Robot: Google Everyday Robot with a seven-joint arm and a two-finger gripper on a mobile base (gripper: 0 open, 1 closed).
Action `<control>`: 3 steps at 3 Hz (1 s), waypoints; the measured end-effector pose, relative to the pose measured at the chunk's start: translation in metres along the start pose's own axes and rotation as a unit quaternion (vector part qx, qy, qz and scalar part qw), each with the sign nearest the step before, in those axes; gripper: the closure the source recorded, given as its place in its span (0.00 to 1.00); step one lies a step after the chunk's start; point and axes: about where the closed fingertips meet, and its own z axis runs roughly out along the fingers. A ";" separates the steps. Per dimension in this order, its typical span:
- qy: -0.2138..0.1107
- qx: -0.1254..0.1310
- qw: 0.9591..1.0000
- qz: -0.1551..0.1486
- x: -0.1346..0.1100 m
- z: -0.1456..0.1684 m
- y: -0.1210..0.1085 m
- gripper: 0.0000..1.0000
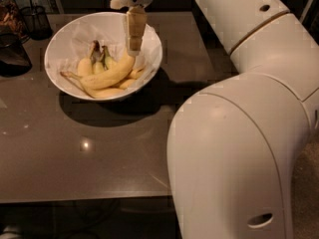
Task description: Pick banana from white bowl
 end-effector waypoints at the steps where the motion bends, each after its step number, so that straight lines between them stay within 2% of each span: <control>1: 0.001 -0.017 1.000 0.001 0.003 0.010 0.007 0.19; 3: 0.000 -0.050 0.999 -0.010 0.000 0.037 0.013 0.24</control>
Offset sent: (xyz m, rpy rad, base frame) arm -0.0253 -0.0120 -0.0370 -0.1028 0.1527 0.0623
